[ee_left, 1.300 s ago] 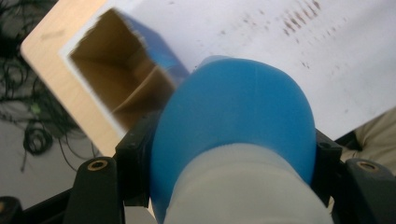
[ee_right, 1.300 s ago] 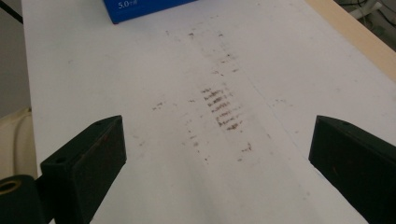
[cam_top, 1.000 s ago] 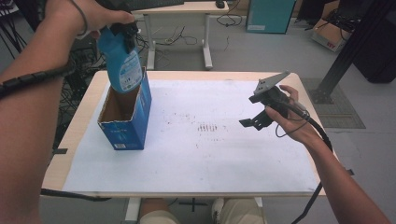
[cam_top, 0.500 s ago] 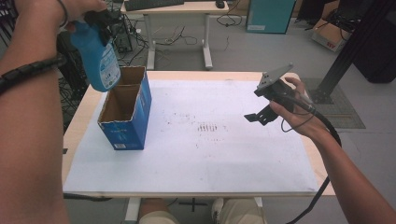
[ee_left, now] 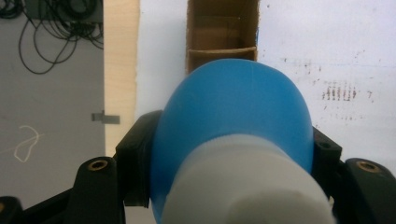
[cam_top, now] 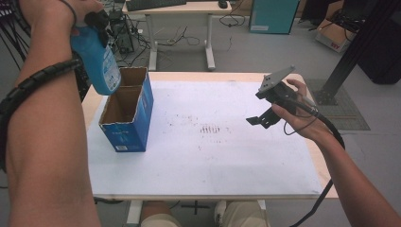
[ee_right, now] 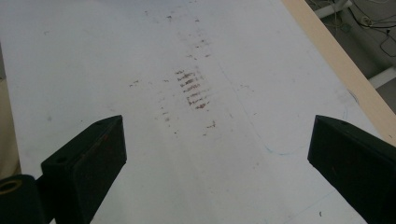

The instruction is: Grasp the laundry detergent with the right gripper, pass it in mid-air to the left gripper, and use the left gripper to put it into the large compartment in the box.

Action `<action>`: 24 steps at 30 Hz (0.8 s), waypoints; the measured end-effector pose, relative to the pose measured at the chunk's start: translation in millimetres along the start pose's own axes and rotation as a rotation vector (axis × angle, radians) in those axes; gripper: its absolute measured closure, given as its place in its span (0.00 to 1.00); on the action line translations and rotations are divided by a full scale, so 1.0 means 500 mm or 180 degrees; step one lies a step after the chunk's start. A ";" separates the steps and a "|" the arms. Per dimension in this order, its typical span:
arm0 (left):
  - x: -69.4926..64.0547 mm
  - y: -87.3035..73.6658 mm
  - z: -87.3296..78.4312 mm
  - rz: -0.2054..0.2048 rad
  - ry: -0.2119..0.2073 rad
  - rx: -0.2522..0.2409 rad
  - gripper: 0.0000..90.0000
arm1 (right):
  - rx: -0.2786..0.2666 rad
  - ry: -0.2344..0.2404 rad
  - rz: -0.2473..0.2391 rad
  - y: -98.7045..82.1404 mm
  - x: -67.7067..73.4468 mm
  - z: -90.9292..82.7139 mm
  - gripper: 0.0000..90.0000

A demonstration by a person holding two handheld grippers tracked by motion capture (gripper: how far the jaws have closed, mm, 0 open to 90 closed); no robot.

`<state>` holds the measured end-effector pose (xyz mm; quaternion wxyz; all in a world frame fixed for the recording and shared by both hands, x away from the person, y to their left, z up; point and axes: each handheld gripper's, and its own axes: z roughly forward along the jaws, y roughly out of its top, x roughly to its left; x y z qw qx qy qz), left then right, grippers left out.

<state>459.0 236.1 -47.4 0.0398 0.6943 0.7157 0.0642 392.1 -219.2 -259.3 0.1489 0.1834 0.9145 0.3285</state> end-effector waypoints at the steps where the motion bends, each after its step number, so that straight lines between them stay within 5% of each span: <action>1: -0.001 0.001 0.001 0.0003 -0.0002 -0.0002 0.40 | 0.0011 0.0009 -0.0001 -0.001 0.000 -0.002 0.05; 24: 0.008 -0.001 0.047 -0.0037 -0.0076 -0.0009 0.40 | 0.0013 -0.0037 -0.0064 -0.003 0.007 -0.005 0.05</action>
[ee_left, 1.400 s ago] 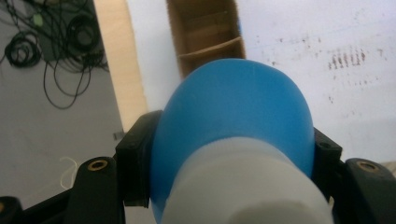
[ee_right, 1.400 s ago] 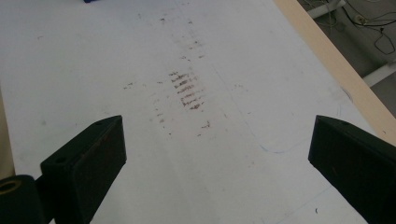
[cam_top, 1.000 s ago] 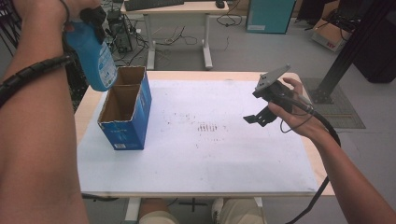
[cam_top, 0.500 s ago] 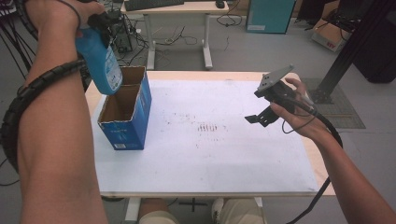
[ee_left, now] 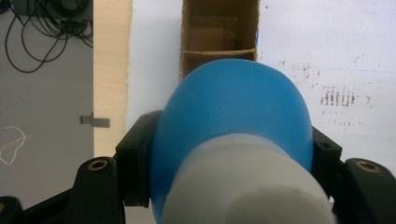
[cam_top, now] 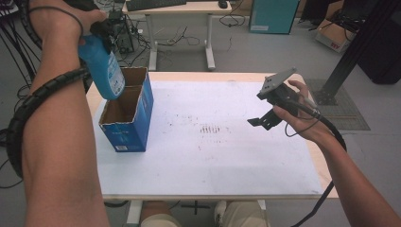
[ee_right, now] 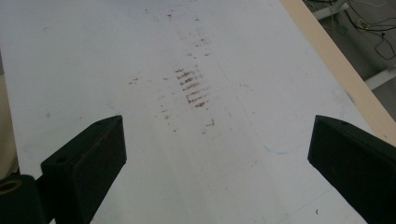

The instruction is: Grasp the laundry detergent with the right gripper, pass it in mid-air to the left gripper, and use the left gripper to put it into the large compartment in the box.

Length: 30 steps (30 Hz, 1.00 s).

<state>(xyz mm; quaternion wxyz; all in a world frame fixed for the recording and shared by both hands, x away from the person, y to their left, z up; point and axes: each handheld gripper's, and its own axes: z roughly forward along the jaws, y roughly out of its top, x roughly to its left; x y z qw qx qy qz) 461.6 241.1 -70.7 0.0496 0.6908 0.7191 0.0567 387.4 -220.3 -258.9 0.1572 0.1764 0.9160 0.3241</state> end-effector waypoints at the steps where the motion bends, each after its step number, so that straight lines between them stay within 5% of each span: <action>1: 0.001 0.000 0.004 -0.0002 -0.0007 0.0002 0.40 | -0.0008 -0.0007 0.0001 0.001 0.001 0.001 0.05; 22: 0.014 0.000 0.127 0.0051 -0.0059 0.0050 0.40 | 0.0035 0.0009 -0.0046 0.010 0.001 0.015 0.05; 30: 0.015 -0.007 0.178 -0.0029 -0.0100 0.0067 0.40 | 0.0052 -0.0001 -0.0014 0.014 0.005 0.024 0.05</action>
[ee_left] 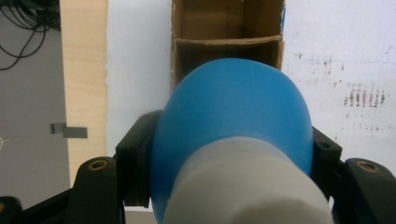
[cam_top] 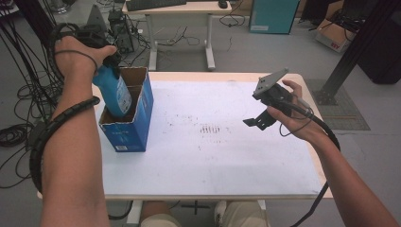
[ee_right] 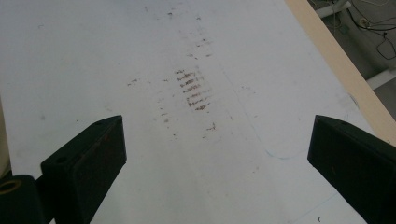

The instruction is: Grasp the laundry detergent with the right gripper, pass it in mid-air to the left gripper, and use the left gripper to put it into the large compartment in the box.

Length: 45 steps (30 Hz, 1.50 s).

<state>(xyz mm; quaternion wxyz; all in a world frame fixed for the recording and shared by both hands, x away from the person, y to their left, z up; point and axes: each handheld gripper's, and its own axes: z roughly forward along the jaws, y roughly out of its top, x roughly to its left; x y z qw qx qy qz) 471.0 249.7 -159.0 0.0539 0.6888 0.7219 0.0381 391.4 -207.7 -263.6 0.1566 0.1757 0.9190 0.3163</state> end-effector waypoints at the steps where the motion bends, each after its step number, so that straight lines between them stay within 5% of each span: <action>1: 0.000 -0.001 0.007 0.0001 0.0000 0.0001 0.40 | 0.0000 0.0001 -0.0002 0.000 0.000 0.001 0.05; 25: -0.004 -0.017 0.145 0.0057 -0.0009 0.0083 0.40 | 0.0041 0.0014 0.0028 -0.007 0.002 0.025 0.05; 45: -0.017 -0.018 0.207 0.0116 -0.0012 0.0226 0.40 | 0.0051 0.0018 0.0040 -0.012 0.000 0.032 0.05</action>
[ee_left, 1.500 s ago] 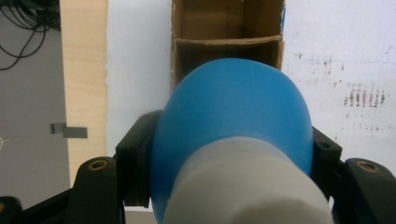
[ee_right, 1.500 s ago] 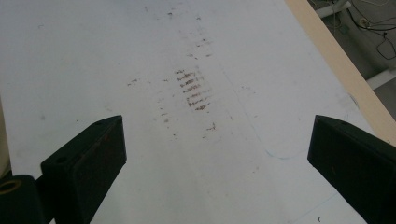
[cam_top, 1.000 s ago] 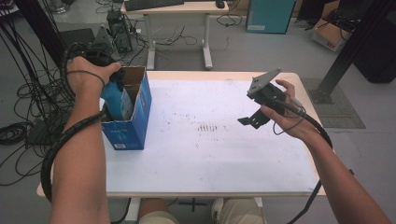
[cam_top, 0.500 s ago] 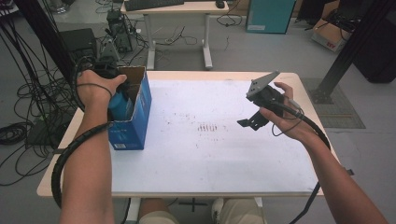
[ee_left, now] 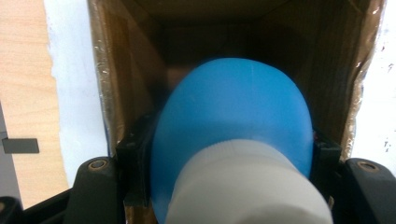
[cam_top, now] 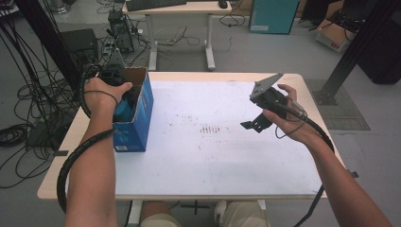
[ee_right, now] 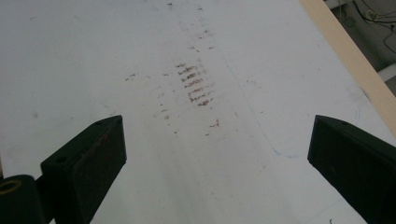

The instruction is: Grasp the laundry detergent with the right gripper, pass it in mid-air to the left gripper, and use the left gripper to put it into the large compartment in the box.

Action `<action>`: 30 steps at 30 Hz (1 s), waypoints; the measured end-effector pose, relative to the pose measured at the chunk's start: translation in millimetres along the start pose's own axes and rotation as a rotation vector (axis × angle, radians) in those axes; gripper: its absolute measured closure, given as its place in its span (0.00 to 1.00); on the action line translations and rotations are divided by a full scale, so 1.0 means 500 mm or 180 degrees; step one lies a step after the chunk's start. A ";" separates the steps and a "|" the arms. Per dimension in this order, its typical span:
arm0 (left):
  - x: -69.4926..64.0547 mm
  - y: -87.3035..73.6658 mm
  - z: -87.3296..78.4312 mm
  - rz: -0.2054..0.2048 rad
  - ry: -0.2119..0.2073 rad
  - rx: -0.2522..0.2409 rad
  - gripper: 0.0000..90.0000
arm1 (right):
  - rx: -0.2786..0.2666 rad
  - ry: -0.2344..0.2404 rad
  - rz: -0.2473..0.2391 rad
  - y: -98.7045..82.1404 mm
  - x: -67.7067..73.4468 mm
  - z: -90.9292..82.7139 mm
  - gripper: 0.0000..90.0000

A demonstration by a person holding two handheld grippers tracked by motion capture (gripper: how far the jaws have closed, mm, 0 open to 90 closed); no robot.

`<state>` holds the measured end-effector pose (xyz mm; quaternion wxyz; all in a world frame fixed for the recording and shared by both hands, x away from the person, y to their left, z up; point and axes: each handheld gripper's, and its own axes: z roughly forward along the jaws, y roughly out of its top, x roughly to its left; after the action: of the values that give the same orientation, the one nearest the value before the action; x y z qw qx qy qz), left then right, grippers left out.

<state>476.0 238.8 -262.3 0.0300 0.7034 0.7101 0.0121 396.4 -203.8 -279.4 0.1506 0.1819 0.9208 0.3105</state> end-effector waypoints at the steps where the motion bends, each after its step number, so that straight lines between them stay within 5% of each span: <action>1: 0.000 0.000 0.003 0.0013 0.0007 0.0007 0.40 | -0.0002 -0.0001 0.0003 0.000 0.000 -0.001 0.05; 30: 0.009 0.010 0.027 0.0112 -0.0010 -0.0031 0.39 | 0.0043 -0.0049 -0.0006 -0.001 -0.011 0.000 0.05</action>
<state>481.7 243.0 -275.5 0.0344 0.7156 0.6975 0.0150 401.0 -206.4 -279.0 0.1567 0.1845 0.9219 0.3026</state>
